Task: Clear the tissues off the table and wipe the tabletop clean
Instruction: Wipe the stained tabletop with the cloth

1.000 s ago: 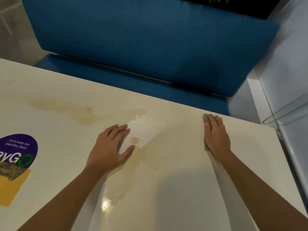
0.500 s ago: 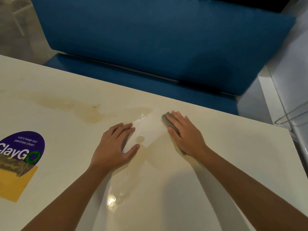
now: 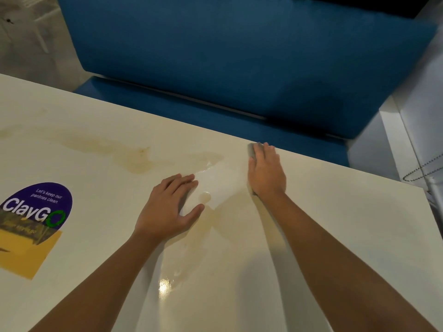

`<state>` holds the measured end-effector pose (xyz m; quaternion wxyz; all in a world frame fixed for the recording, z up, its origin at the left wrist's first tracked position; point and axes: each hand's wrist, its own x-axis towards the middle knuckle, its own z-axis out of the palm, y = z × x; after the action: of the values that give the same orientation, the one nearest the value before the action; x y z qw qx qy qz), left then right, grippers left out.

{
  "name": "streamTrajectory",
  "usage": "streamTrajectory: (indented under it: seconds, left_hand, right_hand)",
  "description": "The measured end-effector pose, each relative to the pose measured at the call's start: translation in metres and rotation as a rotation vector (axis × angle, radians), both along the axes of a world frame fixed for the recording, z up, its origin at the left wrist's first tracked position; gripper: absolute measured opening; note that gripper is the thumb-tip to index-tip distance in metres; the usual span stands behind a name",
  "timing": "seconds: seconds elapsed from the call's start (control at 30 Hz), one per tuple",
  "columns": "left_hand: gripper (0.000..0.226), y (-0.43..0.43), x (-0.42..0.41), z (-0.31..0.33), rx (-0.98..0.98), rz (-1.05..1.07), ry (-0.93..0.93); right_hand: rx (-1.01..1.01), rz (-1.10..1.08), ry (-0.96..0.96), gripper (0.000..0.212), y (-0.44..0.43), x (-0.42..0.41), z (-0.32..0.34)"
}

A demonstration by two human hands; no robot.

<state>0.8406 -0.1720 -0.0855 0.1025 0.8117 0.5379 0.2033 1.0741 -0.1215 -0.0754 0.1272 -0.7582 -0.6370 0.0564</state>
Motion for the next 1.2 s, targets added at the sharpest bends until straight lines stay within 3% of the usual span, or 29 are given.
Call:
streamTrajectory:
  seconds: [0.17, 0.27, 0.33, 0.4, 0.5, 0.57, 0.7, 0.77, 0.9, 1.0, 1.2]
  left_hand:
    - [0.064, -0.001, 0.0, 0.003, -0.023, -0.007, 0.01]
    - [0.065, -0.002, 0.0, 0.002, -0.033, -0.007, 0.014]
    - [0.065, -0.001, 0.0, 0.002, -0.031, -0.007, 0.01]
    - [0.066, -0.001, 0.0, 0.001, -0.032, -0.006, 0.002]
    - [0.065, 0.001, -0.001, 0.001, -0.027, -0.013, -0.009]
    - [0.065, 0.001, -0.001, 0.001, -0.027, -0.021, -0.015]
    - [0.065, 0.001, -0.001, 0.002, -0.028, -0.024, -0.034]
    - [0.065, 0.001, 0.0, 0.003, -0.043, -0.023, -0.047]
    - [0.06, -0.001, -0.002, 0.005, -0.085, -0.056, -0.108]
    - [0.049, -0.004, -0.013, 0.009, -0.051, -0.155, -0.12]
    - [0.055, -0.025, -0.064, 0.01, -0.006, -0.137, 0.07]
  right_hand:
    - [0.031, 0.311, 0.074, 0.045, -0.053, -0.009, 0.0]
    - [-0.017, 0.471, 0.011, 0.05, -0.074, 0.021, 0.005]
    - [-0.027, 0.427, -0.048, 0.055, -0.075, 0.045, 0.003]
    - [-0.022, 0.218, -0.026, 0.053, -0.073, 0.055, 0.001]
    - [0.036, -0.126, 0.015, 0.043, -0.067, 0.025, 0.001]
    - [0.124, -0.229, 0.033, 0.038, -0.067, -0.012, 0.005]
    - [0.127, 0.048, -0.028, 0.043, -0.078, -0.06, 0.006]
    - [0.061, 0.177, 0.065, 0.044, -0.087, -0.062, 0.006]
    - [0.032, 0.23, 0.081, 0.05, -0.117, -0.044, 0.006]
    - [0.021, 0.063, 0.144, 0.042, -0.137, -0.028, 0.006]
    - [0.175, -0.599, 0.072, 0.039, -0.134, -0.073, -0.002]
